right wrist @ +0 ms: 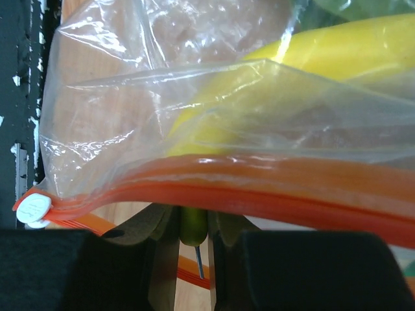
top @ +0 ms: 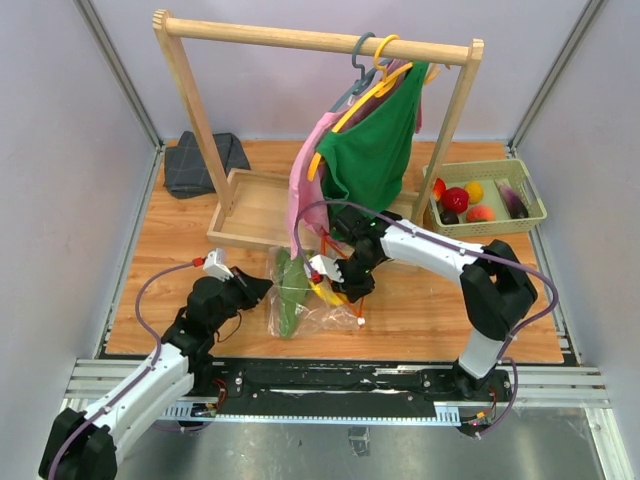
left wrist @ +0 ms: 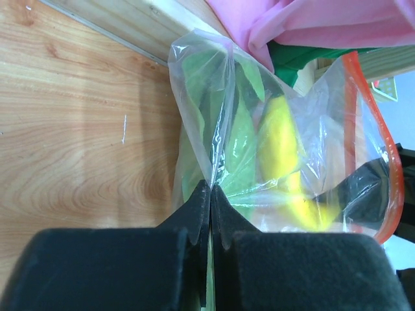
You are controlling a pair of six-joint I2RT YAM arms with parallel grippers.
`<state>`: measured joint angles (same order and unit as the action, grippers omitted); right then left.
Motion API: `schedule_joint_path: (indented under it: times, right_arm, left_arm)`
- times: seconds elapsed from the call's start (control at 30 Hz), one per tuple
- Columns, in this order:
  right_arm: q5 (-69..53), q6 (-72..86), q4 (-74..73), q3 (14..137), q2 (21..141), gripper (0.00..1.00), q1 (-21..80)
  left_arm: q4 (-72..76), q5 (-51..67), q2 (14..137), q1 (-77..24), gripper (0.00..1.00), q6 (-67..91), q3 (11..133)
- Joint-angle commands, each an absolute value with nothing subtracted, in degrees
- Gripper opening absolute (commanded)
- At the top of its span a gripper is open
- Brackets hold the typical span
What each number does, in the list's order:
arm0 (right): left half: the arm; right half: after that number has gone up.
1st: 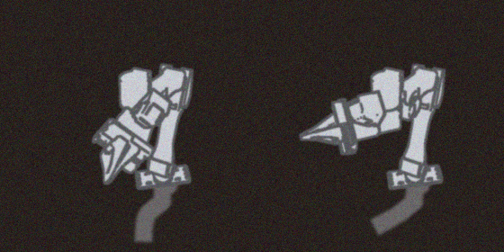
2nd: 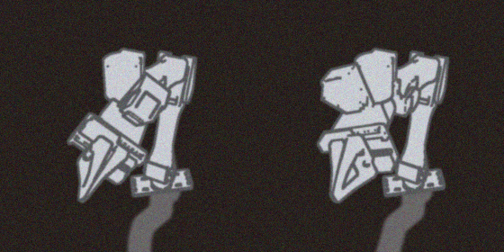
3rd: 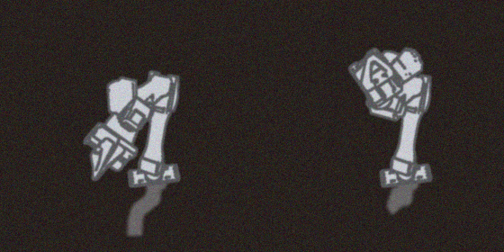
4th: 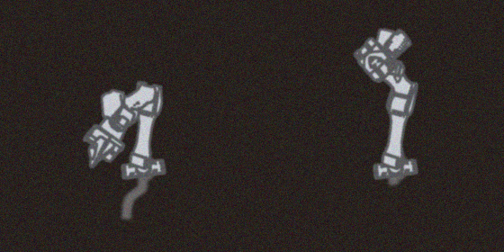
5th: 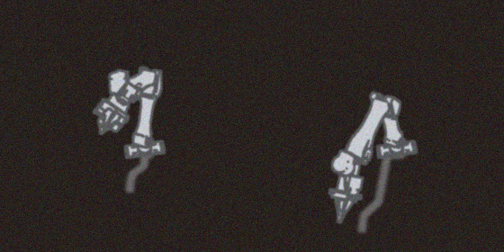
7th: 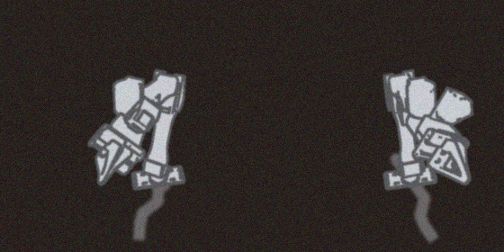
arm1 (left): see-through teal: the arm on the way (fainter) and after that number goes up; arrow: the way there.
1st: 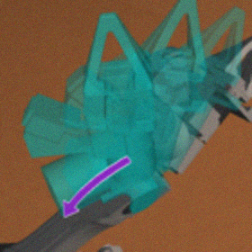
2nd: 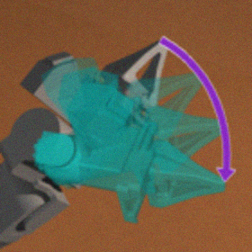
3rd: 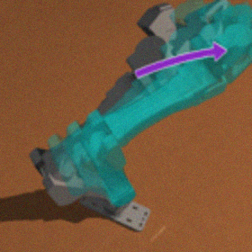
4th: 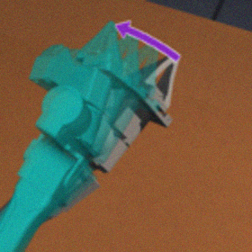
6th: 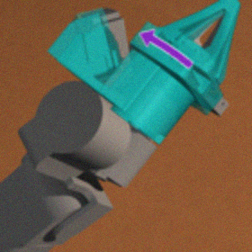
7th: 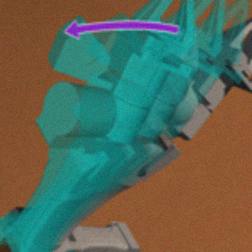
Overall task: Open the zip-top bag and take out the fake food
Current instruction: Pick up the fake fruit from the zipper food storage bag.
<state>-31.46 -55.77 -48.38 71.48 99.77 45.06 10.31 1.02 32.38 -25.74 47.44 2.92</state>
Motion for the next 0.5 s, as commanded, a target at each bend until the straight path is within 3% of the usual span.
schedule_joint_path:
  times: [0.0,0.47]
  right_arm:
    - [-29.7,-58.4,-52.2,72.2,96.6,0.15,42.0]
    - [-37.7,-57.4,-53.3,71.5,94.9,0.16,39.5]
  left_arm:
    - [9.9,-0.9,32.4,-25.8,0.0,44.7,5.6]
    - [11.3,1.5,34.1,-25.8,0.0,39.7,9.1]
